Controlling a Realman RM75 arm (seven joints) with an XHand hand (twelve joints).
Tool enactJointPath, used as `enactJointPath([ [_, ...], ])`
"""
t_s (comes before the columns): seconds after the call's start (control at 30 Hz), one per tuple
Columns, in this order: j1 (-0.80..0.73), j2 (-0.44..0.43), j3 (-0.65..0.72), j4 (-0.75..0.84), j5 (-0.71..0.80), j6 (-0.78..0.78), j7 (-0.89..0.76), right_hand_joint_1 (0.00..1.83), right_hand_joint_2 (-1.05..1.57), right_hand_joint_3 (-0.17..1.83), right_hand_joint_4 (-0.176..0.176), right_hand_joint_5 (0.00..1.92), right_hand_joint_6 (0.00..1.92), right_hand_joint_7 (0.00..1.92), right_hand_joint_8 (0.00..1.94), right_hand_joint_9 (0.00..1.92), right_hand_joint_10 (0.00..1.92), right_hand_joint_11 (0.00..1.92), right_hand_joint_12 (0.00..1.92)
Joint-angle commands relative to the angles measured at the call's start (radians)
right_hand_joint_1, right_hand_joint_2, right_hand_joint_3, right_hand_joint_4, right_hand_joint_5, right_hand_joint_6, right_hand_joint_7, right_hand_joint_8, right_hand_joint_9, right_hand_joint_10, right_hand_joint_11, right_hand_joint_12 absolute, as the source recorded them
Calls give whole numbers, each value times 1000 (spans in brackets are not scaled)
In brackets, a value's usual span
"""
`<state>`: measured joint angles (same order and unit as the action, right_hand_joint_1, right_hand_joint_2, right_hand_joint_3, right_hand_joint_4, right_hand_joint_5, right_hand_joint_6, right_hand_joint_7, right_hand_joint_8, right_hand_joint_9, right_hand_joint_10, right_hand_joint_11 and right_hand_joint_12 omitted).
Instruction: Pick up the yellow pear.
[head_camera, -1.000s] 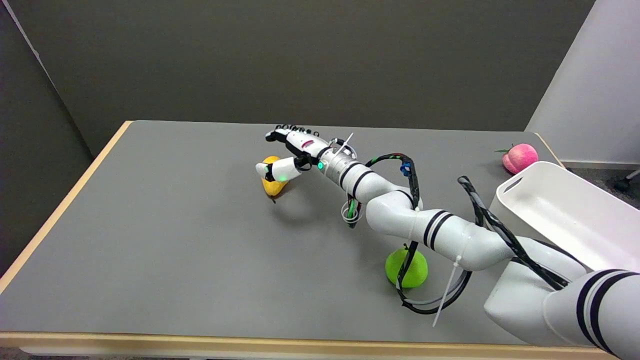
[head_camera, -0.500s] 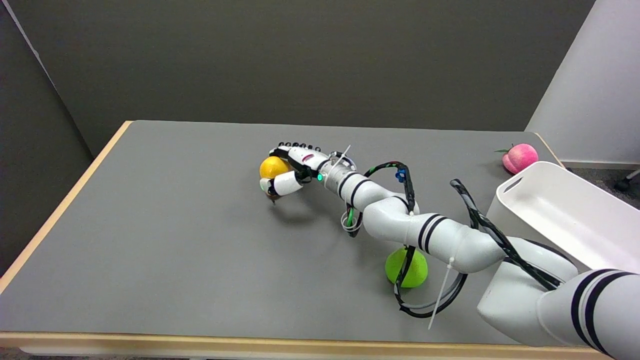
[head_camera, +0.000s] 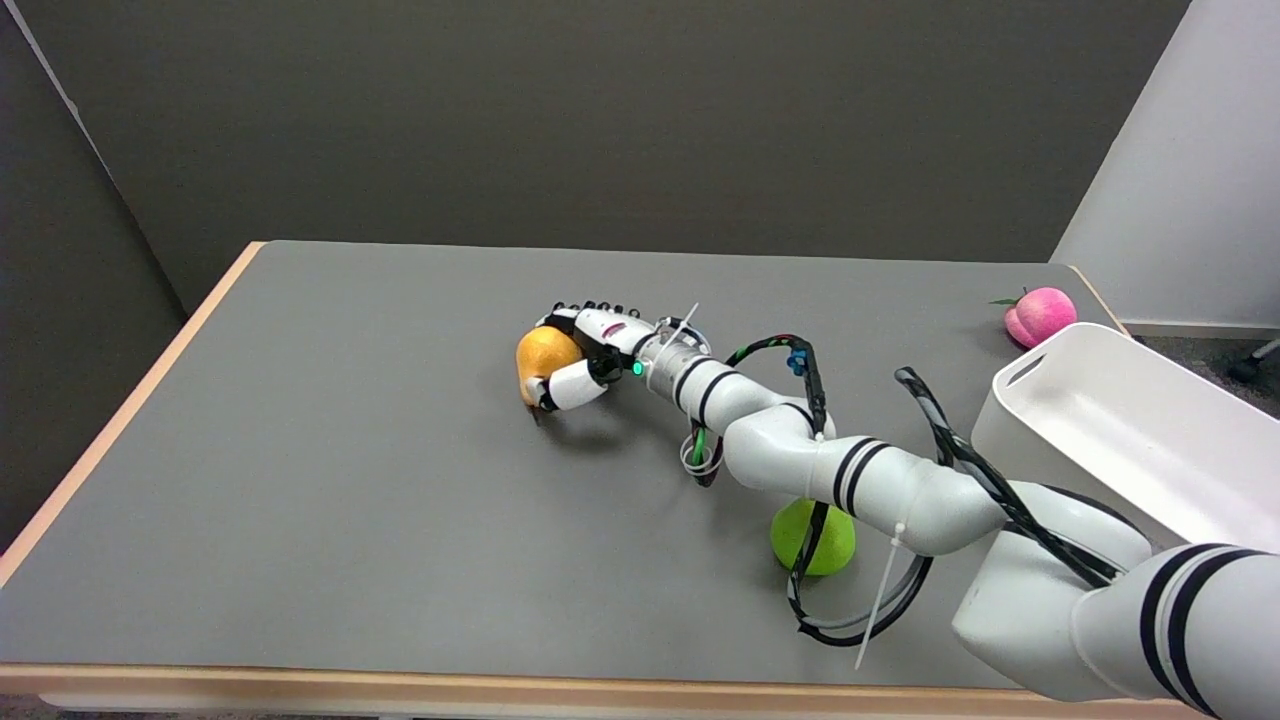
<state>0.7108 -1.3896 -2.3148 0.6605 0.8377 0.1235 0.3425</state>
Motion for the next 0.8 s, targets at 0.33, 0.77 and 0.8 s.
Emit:
enactJointPath([
  [0.33,-20,-3,-1,11,-6,59,0,712,720,990,35,398,902,337,410,168,572,10,949],
  [0.77,-19,13,15,50,-6,130,-11,879,1060,598,37,618,1678,466,650,211,670,73,916],
  [0.8,-17,17,19,62,-6,134,-11,878,1055,610,37,617,1684,497,685,227,678,80,918],
])
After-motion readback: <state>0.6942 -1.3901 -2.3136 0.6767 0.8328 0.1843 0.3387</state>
